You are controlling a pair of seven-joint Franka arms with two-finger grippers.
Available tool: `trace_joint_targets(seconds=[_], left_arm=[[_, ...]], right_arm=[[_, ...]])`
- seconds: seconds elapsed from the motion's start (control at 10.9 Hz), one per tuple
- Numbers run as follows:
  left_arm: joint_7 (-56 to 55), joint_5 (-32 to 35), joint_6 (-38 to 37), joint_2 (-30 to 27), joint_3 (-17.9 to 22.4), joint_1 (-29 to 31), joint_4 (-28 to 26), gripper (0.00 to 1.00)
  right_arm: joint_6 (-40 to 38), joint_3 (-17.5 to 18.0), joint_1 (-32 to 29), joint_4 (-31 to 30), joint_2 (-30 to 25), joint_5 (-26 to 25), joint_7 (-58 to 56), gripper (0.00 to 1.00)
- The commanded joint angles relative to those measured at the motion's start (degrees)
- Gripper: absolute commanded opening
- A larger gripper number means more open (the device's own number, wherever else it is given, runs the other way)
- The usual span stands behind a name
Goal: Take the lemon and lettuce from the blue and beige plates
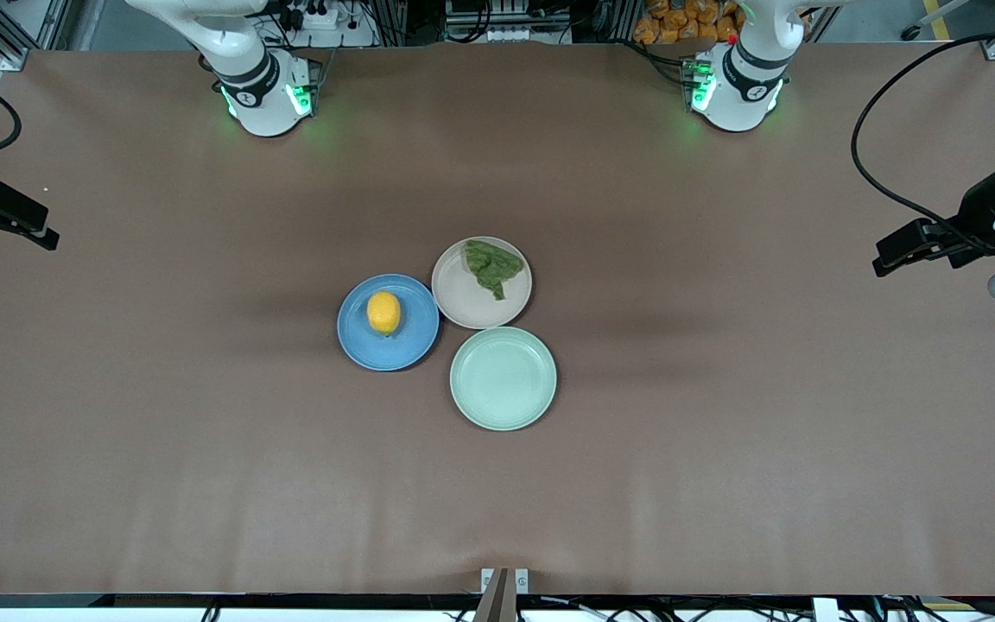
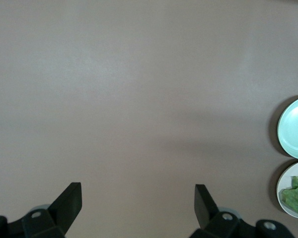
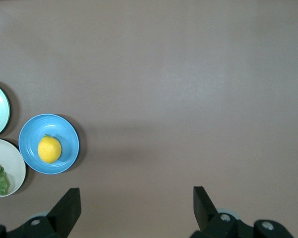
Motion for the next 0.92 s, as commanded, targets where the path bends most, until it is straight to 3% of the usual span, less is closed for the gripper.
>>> trace_joint_targets(seconds=[0.0,0.46,0.82], left_arm=[[1.27,0.60,-0.49,-0.23,-0.54,0.23,0.71,1.00],[1.36,0.60,-0.49,-0.32,-1.41,0.49,0.71,1.00],[0.39,0.16,-0.40,0.20,-2.29,-0.03,0.19,1.00]], right_arm=[[0.04,0.54,-0.74,-1.59,-1.50,-0.39,-0.61,1.00],[0.57,1.58,-0.48,-2.55,-1.33,-0.39,0.18,1.00],[8.37,7.91,-0.30,-9.57,-0.62,-0.39,9.66,1.00]])
